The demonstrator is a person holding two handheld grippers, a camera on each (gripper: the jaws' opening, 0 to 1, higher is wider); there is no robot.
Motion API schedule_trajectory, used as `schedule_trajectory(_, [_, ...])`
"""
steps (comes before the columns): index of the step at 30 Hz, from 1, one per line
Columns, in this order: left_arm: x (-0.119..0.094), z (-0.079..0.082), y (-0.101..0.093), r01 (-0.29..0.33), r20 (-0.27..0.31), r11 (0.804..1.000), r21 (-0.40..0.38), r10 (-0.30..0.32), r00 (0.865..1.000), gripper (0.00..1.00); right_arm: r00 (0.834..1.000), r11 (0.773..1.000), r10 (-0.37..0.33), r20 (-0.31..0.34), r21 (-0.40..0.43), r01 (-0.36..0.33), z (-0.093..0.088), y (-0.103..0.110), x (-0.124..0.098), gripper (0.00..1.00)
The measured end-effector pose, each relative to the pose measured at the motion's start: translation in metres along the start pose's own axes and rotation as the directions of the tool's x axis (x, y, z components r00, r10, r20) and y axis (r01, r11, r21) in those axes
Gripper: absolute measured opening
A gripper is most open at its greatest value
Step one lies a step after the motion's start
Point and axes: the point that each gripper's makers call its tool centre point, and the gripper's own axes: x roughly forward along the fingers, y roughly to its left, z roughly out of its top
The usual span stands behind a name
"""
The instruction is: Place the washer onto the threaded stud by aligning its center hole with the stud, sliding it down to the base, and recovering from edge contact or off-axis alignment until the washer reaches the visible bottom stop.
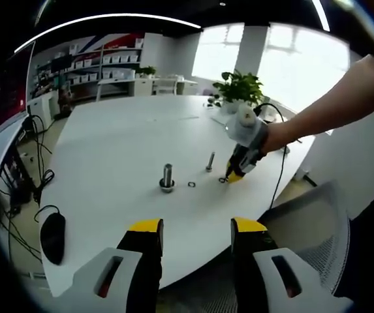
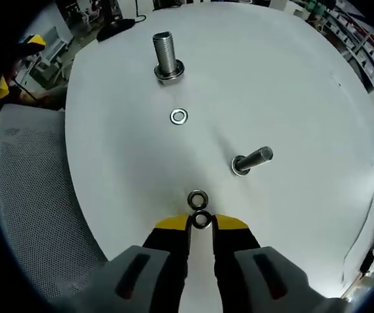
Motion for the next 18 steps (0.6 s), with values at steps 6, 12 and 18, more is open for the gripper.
schedule_trajectory(6, [0.0, 0.0003, -0.0024, 0.006, 0.0, 1.0, 0.004, -0.006, 1.0, 0.4, 0.999, 1.0, -0.016, -0.049, 0.014, 0.017, 0.0009, 0.0004, 0.0012, 0.15])
schedule_trajectory(12, [-0.0014, -0.0001, -0.0049, 0.01, -0.001, 1.0, 0.01, -0.01, 1.0, 0.4, 0.995, 0.997, -0.04, -0.087, 0.067, 0.045, 0.0005, 0.0001, 0.0017, 0.15])
schedule_trajectory(18, [-0.0038, -0.0014, -0.0032, 0.006, 0.003, 1.0, 0.006, -0.006, 1.0, 0.4, 0.997, 0.993, -0.058, -0.046, 0.102, 0.063, -0.0019, -0.0003, 0.0006, 0.15])
